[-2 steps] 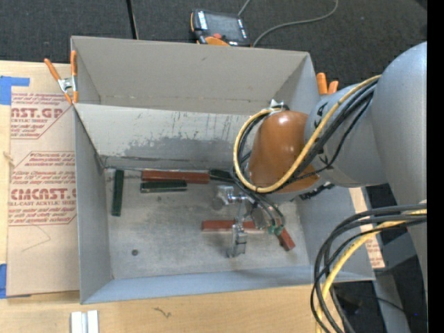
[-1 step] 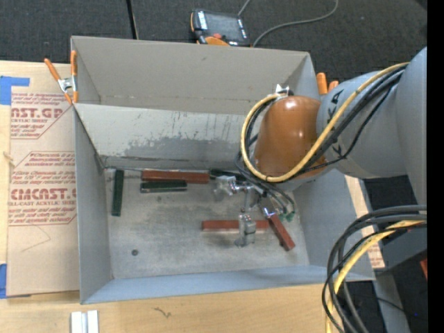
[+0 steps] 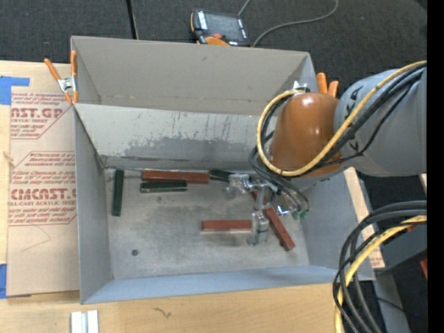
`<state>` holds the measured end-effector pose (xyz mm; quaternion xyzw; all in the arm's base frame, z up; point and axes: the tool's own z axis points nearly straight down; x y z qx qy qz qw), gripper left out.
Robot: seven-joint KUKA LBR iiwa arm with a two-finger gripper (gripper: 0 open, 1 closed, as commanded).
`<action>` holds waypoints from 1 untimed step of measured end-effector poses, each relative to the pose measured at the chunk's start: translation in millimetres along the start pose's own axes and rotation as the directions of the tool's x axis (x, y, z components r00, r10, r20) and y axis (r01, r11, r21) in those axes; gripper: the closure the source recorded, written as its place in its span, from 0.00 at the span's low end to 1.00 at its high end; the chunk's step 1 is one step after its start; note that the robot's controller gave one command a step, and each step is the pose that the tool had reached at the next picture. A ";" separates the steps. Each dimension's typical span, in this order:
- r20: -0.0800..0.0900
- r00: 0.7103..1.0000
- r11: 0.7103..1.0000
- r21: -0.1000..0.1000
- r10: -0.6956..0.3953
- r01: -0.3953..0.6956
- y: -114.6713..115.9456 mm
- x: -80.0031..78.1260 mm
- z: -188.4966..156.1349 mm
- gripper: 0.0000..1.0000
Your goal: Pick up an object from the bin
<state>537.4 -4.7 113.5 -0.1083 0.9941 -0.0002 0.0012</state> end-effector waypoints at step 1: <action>-0.006 1.000 1.000 -0.003 0.026 -0.026 4.6 6.9 46.3 0.00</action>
Offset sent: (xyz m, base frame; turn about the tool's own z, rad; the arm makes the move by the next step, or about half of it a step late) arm -0.0061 0.0021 -0.0435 0.0263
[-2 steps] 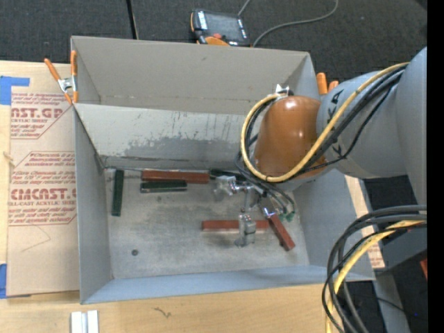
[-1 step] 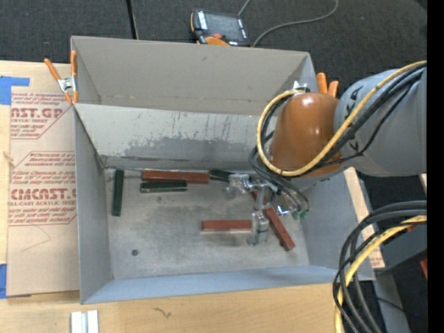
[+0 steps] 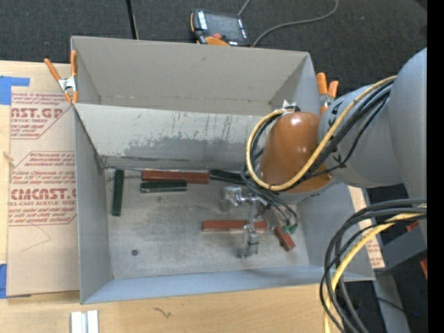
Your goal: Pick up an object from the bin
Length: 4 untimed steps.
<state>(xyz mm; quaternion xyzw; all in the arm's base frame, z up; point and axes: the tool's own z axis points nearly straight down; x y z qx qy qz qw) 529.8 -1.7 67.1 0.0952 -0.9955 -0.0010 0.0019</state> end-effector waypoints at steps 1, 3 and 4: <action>0.004 1.000 1.000 0.001 0.000 0.000 0.7 -0.2 0.3 0.00; 0.008 1.000 1.000 0.003 0.001 -0.001 1.0 -1.7 -43.7 1.00; 0.010 1.000 1.000 0.003 0.000 0.000 1.5 -3.0 -93.3 1.00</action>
Offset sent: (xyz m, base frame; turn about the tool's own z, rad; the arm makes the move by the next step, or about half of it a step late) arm 0.0000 0.0000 0.0000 0.0000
